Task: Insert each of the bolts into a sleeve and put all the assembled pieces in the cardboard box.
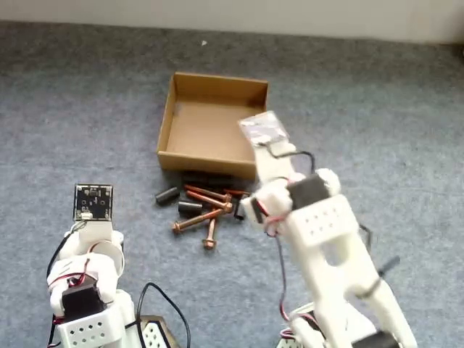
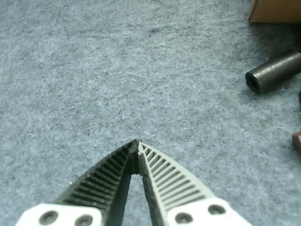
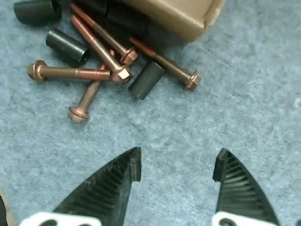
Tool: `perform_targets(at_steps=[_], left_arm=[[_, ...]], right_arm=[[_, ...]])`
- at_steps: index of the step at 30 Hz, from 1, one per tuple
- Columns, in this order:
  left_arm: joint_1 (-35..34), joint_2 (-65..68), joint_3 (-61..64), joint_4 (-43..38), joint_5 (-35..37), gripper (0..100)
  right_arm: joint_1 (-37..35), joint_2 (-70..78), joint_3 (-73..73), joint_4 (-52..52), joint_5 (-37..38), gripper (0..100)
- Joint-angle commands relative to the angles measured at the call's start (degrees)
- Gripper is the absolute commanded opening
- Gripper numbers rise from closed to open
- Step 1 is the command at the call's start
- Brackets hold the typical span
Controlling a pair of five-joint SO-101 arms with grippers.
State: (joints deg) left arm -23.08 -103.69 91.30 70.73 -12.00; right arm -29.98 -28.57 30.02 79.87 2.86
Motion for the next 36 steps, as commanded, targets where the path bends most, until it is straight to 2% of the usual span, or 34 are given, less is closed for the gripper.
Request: perform_targets(at_steps=[1,12,26,33,36], left_arm=[[-0.5,-0.3,-2.4,-1.1,-0.4,1],[-0.5,-0.3,-2.2,-1.0,-0.5,1],[-0.4,-0.3,-2.2,-0.9,-0.5,1],[-0.4,-0.3,-2.2,-0.9,-0.5,1],[-0.4,-0.3,-2.1,-0.9,-0.5,1]], right_arm=[[-1.5,7.2,-3.9,-4.4,-3.6,24.2],[-3.8,22.0,-3.9,-19.0,-14.3,24.2],[-3.8,32.8,-3.9,-27.0,-14.5,24.0],[-3.8,34.1,-3.9,-27.3,-14.5,6.9],[-3.8,34.1,-3.9,-27.3,-14.3,3.2]])
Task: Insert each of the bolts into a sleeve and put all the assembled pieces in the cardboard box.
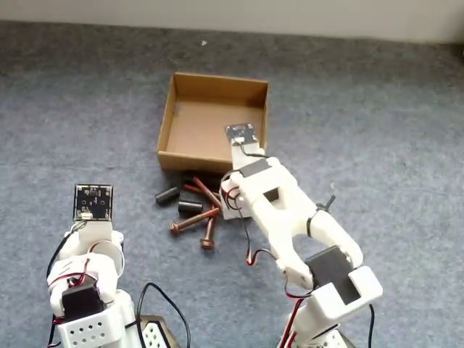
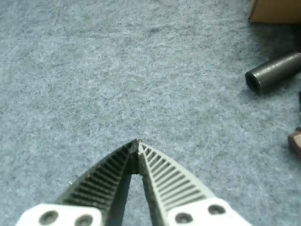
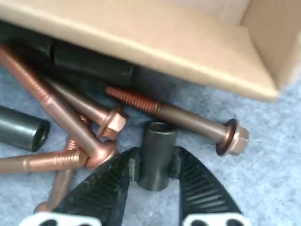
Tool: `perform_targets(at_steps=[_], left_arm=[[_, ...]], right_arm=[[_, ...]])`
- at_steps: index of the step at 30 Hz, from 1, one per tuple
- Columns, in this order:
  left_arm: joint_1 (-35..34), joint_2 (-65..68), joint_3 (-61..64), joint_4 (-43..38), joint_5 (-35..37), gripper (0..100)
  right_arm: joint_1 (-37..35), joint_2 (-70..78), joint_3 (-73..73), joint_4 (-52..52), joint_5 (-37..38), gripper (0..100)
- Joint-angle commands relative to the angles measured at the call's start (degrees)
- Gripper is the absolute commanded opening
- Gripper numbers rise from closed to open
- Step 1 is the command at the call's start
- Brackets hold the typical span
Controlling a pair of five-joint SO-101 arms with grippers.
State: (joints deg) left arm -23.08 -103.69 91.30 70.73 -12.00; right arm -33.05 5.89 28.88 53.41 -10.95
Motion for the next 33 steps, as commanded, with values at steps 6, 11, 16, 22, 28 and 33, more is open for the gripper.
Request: perform_targets(at_steps=[6,11,16,22,28,33], left_arm=[[-0.3,-0.3,-2.1,-0.9,-0.5,1],[-0.3,-0.3,-2.1,-0.9,-0.5,1],[-0.3,-0.3,-2.1,-0.9,-0.5,1],[-0.3,-0.3,-2.8,-1.3,-0.5,1],[0.0,-0.2,-5.7,-1.3,-0.6,1],[7.1,0.2,-10.9,-1.0,-5.4,1]], right_arm=[[-0.6,-1.5,-2.8,0.6,0.8,0.5],[-0.4,-12.1,-2.4,5.5,3.8,0.5],[1.8,-27.7,3.7,8.1,3.8,0.5],[8.0,-43.5,14.9,8.4,7.1,0.5],[15.9,-52.9,24.7,8.0,10.6,0.5],[22.0,-53.7,31.9,0.1,10.5,0.5]])
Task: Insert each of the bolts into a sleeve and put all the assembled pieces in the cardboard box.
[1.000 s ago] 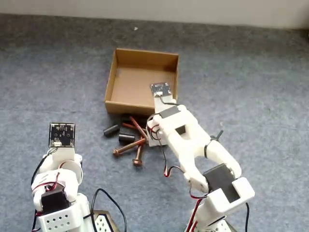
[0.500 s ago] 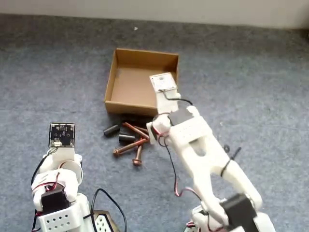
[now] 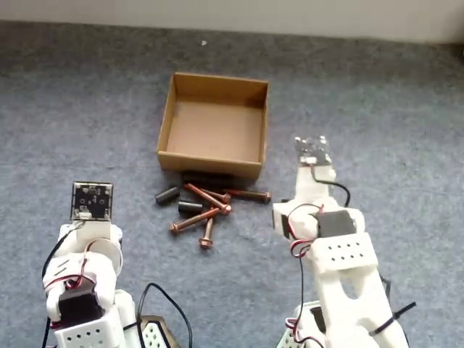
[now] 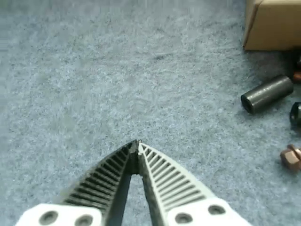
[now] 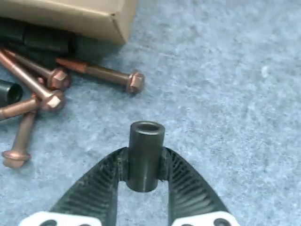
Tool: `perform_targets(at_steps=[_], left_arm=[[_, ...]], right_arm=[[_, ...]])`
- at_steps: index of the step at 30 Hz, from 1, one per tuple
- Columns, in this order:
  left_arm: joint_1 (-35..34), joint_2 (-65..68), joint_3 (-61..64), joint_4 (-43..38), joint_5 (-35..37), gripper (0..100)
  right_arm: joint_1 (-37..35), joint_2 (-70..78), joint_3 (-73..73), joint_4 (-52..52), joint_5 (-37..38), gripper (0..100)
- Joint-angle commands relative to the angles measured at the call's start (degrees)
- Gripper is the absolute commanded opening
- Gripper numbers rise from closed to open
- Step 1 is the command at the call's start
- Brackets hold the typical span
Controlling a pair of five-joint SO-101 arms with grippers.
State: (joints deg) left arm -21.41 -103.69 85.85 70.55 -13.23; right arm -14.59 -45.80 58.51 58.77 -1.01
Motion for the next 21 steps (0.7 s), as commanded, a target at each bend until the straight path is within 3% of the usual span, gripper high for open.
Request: perform_targets(at_steps=[1,9,16,21], left_arm=[[6.5,0.2,-6.3,-1.1,-4.7,1],[14.5,2.9,-12.7,-0.7,-7.0,4],[22.9,25.3,-24.2,-0.7,-8.0,4],[31.3,40.8,-32.1,-1.1,-14.5,4]], right_arm=[[4.3,-2.0,4.4,-7.9,0.1,0.5],[8.7,-2.0,12.1,-13.9,-3.0,0.5],[8.9,-2.0,12.4,-16.4,-3.1,0.5],[11.6,-2.2,12.3,-16.4,-3.1,0.5]])
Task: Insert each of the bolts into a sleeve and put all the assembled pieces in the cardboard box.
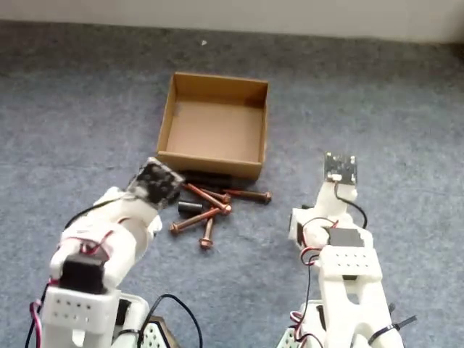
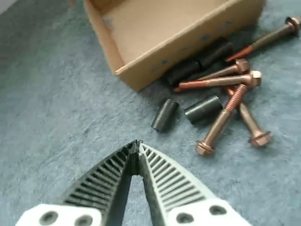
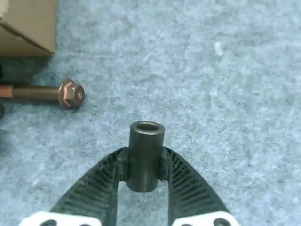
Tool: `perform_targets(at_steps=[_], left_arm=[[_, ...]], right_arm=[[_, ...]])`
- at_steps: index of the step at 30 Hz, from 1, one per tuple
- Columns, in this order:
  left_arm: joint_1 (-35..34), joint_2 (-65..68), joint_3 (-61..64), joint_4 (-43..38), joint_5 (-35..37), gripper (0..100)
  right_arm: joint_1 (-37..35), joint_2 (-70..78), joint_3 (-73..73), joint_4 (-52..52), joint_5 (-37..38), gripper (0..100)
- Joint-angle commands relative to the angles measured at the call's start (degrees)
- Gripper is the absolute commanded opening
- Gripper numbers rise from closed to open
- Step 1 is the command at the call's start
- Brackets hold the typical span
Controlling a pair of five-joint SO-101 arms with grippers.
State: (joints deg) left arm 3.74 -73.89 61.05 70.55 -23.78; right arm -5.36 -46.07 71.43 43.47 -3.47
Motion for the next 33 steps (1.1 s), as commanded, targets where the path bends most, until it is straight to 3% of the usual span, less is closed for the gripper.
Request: perform_targets(at_steps=[1,9,21,33], left_arm=[[7.3,13.8,-8.8,-1.1,-4.8,4],[14.4,33.3,-22.0,-1.1,-7.6,11],[20.1,64.1,-37.8,-1.1,-22.0,11],[27.1,88.8,-58.4,-1.1,-22.3,11]], right_arm=[[3.1,-2.1,-0.7,-1.1,-0.6,0.5],[6.7,-2.2,-1.0,-1.1,-0.6,0.5],[10.8,-2.2,-1.1,-0.7,-0.6,0.5],[13.6,-2.3,-1.2,-0.8,-0.6,0.5]])
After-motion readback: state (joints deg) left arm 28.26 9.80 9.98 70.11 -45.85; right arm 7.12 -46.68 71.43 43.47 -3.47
